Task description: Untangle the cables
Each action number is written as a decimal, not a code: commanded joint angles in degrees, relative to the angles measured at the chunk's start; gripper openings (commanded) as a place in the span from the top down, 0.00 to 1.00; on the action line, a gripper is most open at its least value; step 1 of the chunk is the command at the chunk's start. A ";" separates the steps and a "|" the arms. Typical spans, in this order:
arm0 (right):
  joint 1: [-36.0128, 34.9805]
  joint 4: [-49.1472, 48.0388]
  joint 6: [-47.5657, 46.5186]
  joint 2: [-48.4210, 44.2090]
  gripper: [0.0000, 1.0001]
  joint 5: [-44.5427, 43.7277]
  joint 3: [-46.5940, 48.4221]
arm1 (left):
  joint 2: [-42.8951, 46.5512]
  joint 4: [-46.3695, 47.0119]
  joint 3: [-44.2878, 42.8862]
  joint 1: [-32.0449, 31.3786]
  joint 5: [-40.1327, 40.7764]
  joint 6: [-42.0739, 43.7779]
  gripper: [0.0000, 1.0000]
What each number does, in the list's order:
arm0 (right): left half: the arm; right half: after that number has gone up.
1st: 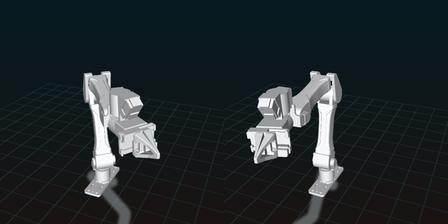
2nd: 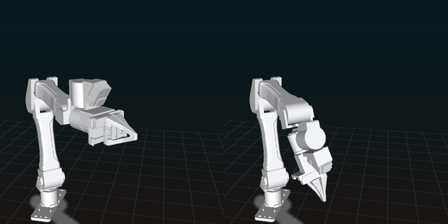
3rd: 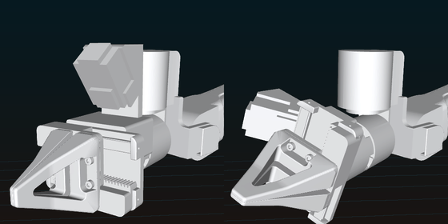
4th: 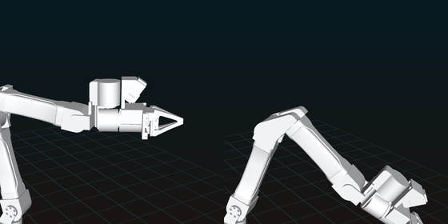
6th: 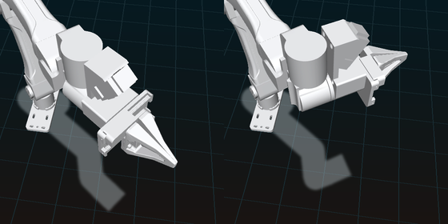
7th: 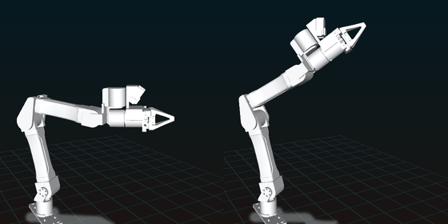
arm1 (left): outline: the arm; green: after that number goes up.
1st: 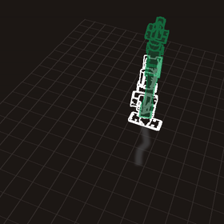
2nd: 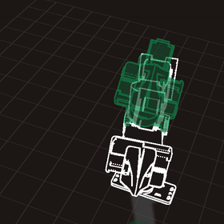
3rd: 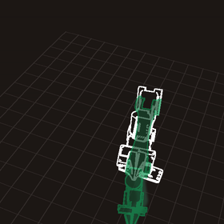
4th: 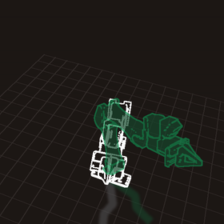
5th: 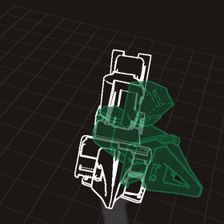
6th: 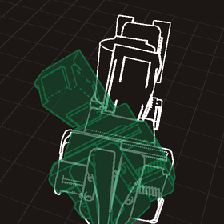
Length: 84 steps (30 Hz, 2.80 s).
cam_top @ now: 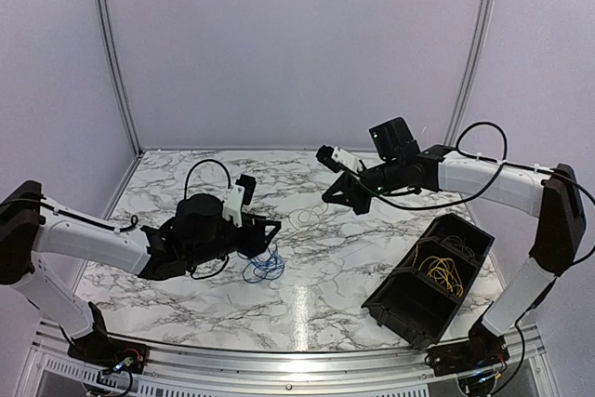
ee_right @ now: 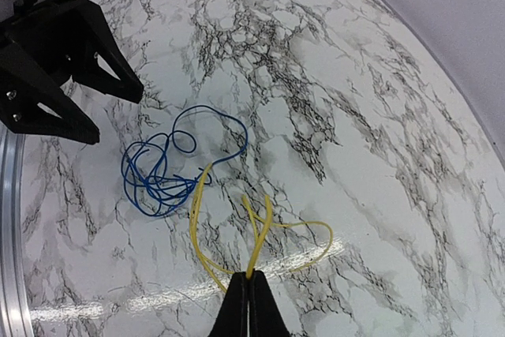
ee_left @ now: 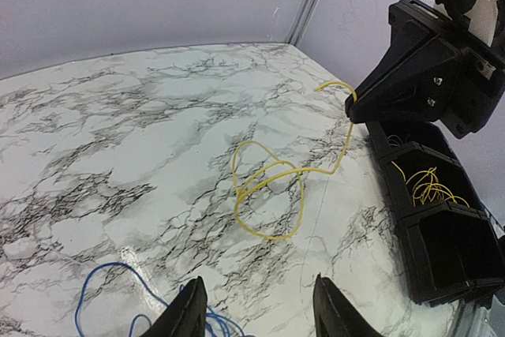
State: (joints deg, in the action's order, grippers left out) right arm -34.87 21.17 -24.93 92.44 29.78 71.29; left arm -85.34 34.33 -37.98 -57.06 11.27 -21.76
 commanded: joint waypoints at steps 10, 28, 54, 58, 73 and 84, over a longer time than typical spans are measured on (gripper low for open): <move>-0.23 1.99 -2.25 -1.88 1.00 4.23 0.24 | -15.29 1.53 -13.73 1.57 -12.68 0.65 0.52; -0.23 2.92 -1.95 0.63 1.00 8.88 0.52 | -19.16 8.21 -14.99 4.13 -18.37 -0.88 1.00; -0.28 3.97 -3.80 0.81 1.00 9.80 0.42 | -15.75 -18.44 -21.74 4.98 -19.02 11.99 0.58; -0.22 3.97 -3.46 1.24 1.00 10.65 0.38 | -16.40 -16.16 -22.39 4.97 -19.27 12.15 0.83; -0.26 4.22 0.66 5.05 0.68 10.29 2.57 | -13.64 -6.95 -18.43 3.18 -19.07 10.79 1.00; 2.19 2.84 4.35 4.56 1.00 15.90 2.83 | -15.02 -5.94 -18.20 2.39 -18.12 10.18 1.00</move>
State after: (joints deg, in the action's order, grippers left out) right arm -34.06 24.73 -22.39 97.73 42.24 71.59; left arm -100.64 25.71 -56.69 -54.26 -7.86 -11.31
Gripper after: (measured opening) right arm 0.063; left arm 0.015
